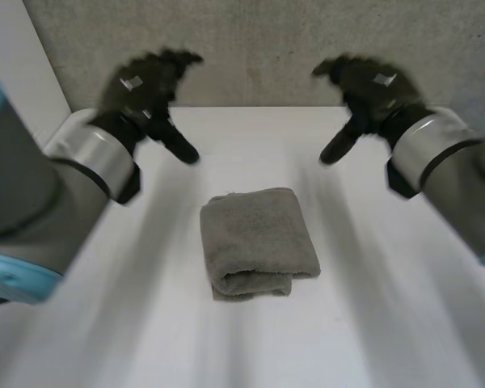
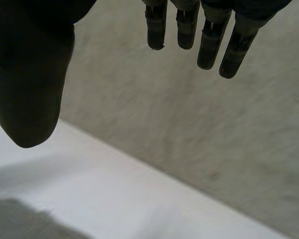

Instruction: Fold the towel.

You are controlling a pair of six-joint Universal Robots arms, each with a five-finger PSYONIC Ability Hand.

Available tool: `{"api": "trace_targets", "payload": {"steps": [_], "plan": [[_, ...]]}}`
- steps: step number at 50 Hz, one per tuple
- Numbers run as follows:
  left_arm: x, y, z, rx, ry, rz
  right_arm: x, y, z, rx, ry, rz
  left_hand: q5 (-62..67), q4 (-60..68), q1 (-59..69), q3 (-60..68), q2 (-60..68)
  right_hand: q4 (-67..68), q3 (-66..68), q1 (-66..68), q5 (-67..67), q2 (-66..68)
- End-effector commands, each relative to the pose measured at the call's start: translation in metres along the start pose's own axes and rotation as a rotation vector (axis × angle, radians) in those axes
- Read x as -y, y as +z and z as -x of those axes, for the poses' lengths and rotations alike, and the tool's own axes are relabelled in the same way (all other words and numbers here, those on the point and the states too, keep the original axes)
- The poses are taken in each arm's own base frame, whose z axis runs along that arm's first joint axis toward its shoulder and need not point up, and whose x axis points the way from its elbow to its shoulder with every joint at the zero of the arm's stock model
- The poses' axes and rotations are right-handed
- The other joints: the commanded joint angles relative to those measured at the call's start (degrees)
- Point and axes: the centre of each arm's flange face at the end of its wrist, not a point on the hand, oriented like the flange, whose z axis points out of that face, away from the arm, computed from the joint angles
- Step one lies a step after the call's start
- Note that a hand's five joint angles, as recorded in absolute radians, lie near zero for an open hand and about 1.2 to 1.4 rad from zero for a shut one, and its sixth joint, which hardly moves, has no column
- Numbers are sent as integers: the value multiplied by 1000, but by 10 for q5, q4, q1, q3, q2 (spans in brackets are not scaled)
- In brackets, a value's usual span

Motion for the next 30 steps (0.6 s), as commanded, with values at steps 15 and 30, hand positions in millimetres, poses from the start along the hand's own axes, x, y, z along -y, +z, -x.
{"api": "trace_targets", "payload": {"steps": [15, 30], "plan": [[31, -8, 35, 127, 9, 82, 27, -14, -35, -203, -137, 15, -15, 5, 3, 4, 4, -49, -42, -31, -37, -41], [41, -13, 33, 117, 1, 53, -22, 2, -14, 22, -303, 153, -15, 5, 3, 4, 4, -49, -42, -31, -37, -41]]}}
